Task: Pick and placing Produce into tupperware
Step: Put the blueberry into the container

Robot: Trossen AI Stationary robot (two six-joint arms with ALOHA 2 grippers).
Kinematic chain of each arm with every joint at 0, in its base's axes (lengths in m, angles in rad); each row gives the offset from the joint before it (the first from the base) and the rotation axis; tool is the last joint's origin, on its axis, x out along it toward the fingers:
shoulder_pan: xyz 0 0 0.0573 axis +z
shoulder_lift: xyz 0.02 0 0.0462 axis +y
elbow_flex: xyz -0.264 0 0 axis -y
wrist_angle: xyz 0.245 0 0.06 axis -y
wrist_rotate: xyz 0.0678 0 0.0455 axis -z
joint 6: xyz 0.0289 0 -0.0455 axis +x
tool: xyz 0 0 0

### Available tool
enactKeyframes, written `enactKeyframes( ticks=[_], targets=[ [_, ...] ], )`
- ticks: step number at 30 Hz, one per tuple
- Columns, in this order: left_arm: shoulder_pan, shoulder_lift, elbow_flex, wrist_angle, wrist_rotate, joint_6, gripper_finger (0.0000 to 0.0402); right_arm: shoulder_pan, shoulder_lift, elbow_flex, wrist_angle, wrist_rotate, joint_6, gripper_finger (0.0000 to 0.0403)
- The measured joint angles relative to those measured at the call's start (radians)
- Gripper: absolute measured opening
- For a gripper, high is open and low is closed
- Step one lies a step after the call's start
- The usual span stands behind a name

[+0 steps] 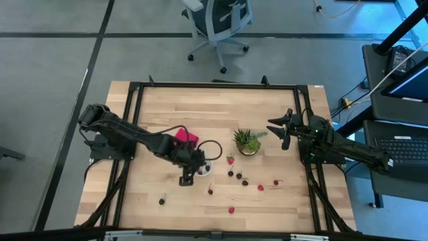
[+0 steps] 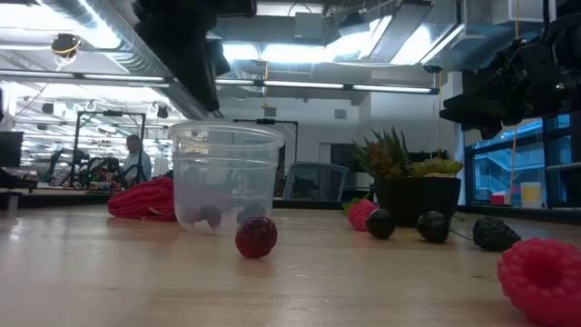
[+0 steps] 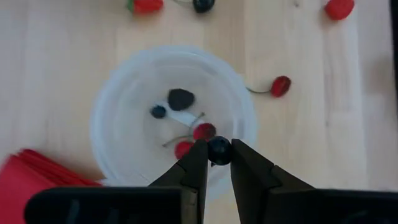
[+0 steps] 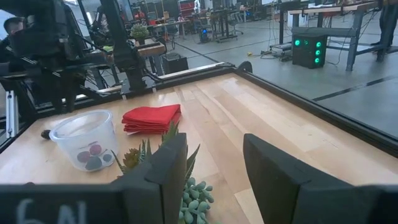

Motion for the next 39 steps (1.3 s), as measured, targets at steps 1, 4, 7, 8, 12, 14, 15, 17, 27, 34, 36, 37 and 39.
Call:
enactKeyframes(
  ticks=[1, 4, 7, 8, 12, 14, 15, 17, 27, 34, 36, 37, 39],
  targets=[
    [0.009, 0.000, 0.000, 0.008, -0.001, 0.011, 0.0049, 0.000, 0.000, 0.000, 0.000, 0.000, 0.000, 0.0161],
    [0.036, 0.008, 0.000, 0.007, -0.030, 0.039, 0.0048, 0.000, 0.000, 0.000, 0.000, 0.000, 0.000, 0.0161],
    [0.055, 0.032, 0.000, 0.001, -0.037, 0.076, 0.0047, 0.000, 0.000, 0.000, 0.000, 0.000, 0.000, 0.0161],
    [0.058, 0.043, 0.000, 0.003, -0.037, 0.090, 0.0048, 0.000, 0.000, 0.000, 0.000, 0.000, 0.000, 0.0161],
    [0.063, 0.084, 0.000, 0.005, -0.037, 0.109, 0.0051, 0.000, 0.000, 0.000, 0.000, 0.000, -0.002, 0.0161],
    [0.063, 0.090, 0.000, 0.006, -0.037, 0.110, 0.0052, 0.000, 0.000, 0.000, 0.000, 0.000, -0.002, 0.0161],
    [0.063, 0.092, 0.000, 0.007, -0.037, 0.109, 0.0052, 0.000, 0.000, 0.000, 0.000, 0.000, -0.002, 0.0161],
    [0.063, 0.093, 0.000, 0.013, -0.037, 0.109, 0.0052, 0.000, 0.000, 0.000, 0.000, 0.000, -0.002, 0.0161],
    [0.063, 0.093, 0.001, 0.076, -0.037, 0.109, 0.0053, 0.000, 0.000, 0.000, 0.000, 0.000, -0.004, 0.0161],
    [0.061, 0.093, 0.001, 0.077, -0.037, 0.104, 0.0061, 0.000, 0.000, 0.000, 0.000, 0.000, -0.004, 0.0161],
    [0.061, 0.093, 0.001, 0.077, -0.037, 0.102, 0.0076, 0.000, 0.000, 0.000, 0.000, 0.000, -0.004, 0.0161],
    [0.061, 0.093, 0.001, 0.077, -0.037, 0.102, 0.0087, 0.000, 0.000, 0.000, 0.000, 0.000, -0.004, 0.0161],
    [0.061, 0.093, 0.001, 0.077, -0.037, 0.102, 0.0108, 0.000, 0.000, 0.000, 0.000, 0.000, -0.004, 0.0161]
  ],
)
